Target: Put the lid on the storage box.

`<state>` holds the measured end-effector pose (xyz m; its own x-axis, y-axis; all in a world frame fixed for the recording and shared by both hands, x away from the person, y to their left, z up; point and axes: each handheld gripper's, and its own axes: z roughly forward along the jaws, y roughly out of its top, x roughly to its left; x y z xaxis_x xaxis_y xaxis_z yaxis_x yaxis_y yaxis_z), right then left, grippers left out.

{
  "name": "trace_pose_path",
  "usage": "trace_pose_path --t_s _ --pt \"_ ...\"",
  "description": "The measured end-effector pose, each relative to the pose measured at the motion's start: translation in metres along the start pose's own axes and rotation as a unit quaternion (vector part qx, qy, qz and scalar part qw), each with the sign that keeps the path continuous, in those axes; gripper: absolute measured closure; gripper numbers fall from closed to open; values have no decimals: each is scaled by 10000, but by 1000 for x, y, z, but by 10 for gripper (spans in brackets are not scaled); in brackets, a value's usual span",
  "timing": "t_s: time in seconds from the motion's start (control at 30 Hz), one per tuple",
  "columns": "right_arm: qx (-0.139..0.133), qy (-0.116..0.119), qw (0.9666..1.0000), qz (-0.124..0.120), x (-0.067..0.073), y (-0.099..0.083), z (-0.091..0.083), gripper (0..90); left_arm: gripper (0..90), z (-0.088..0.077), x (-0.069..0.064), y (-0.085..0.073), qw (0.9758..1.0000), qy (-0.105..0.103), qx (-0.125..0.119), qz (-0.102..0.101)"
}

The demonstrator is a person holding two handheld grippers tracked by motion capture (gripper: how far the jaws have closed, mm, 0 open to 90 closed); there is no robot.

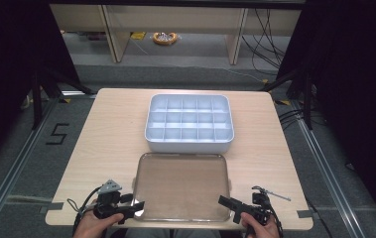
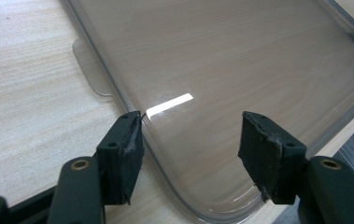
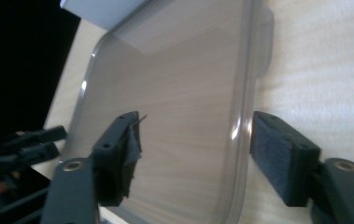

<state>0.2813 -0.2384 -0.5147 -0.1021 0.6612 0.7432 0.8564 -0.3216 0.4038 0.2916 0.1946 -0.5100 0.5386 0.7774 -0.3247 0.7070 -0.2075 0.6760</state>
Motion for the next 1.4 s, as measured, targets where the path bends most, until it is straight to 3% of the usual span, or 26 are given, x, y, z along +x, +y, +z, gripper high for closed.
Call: trace_pose_path --t_s 0.07,0.13,0.2,0.3,0.33,0.4,0.43,0.5,0.53,0.6,0.63,0.67,0.7,0.73,0.8,0.83,0.87,0.93,1.03,1.07,1.1,1.17,1.2,1.27,1.3,1.4 --pt "47 2 9999 127 0 -2 0 466 392 -1 0 0 9999 -10 64 91" --pt "80 -72 9997 -233 0 -1 0 479 391 0 -2 -1 10000 15 30 73" --pt "166 140 9994 -283 -1 -1 1 555 391 1 -3 -1 10000 -82 -34 -43" --pt "391 88 9990 -207 8 -6 0 570 391 0 -2 -1 10000 -52 10 67" --pt "153 102 9973 -711 5 -5 2 570 389 1 -3 -1 9999 -72 -9 70" --pt "142 159 9964 -821 8 -4 0 575 374 3 -2 -3 9998 -89 151 -9" --pt "118 222 9922 -1220 10 -4 -5 573 319 3 -4 -3 9999 -114 99 -60" --pt "105 253 9898 -1398 10 -5 -6 572 305 3 -3 -3 9998 -135 113 -64" --pt "8 325 9842 -1740 11 -5 -9 571 303 3 -3 -3 9997 -174 151 -94" --pt "-41 287 9816 -1885 11 -5 -10 570 298 2 -2 -3 9997 -170 165 -85" --pt "16 352 9841 -1741 16 -6 -12 570 292 3 -2 -3 9996 -196 97 -204" --pt "-51 343 9808 -1921 18 -5 -14 570 278 3 0 -2 9996 -165 161 -131" --pt "-51 343 9808 -1921 18 -5 -14 570 265 3 0 -2 9996 -165 161 -131" --pt "-117 335 9747 -2206 20 -4 -17 575 244 4 -2 -1 9996 -95 74 -246" --pt "-56 203 9718 -2350 23 -4 -20 583 206 5 0 0 9996 -40 45 -281" --pt "-114 209 9658 -2584 21 -2 -20 588 206 5 0 0 9996 -40 45 -281" --pt "-65 290 9710 -2372 22 -4 -20 590 207 4 2 1 9998 -16 98 -195" --pt "-102 345 9687 -2457 18 -2 -19 589 207 3 4 1 9997 -62 121 -219" --pt "-107 374 9702 -2391 22 -3 -20 589 217 4 7 1 9984 -90 -41 -559" --pt "-133 405 9657 -2563 22 -3 -20 589 217 4 6 1 9987 12 -44 -499" --pt "-3 280 9683 -2482 28 -5 -22 590 206 5 6 2 9986 58 -93 -520" --pt "-27 331 9579 -2852 29 -4 -22 594 186 3 9 2 9986 65 -32 -519" --pt "8 341 9633 -2663 32 -7 -24 595 187 3 10 2 9983 -5 -49 -585" --pt "-141 455 9543 -2949 30 -5 -21 596 186 3 12 2 9968 -92 -129 -780" --pt "-144 438 9523 -3016 29 -5 -21 596 187 3 12 2 9968 -92 -129 -780" --pt "-104 458 9540 -2962 29 -6 -21 596 153 3 12 3 9972 -125 -83 -737"
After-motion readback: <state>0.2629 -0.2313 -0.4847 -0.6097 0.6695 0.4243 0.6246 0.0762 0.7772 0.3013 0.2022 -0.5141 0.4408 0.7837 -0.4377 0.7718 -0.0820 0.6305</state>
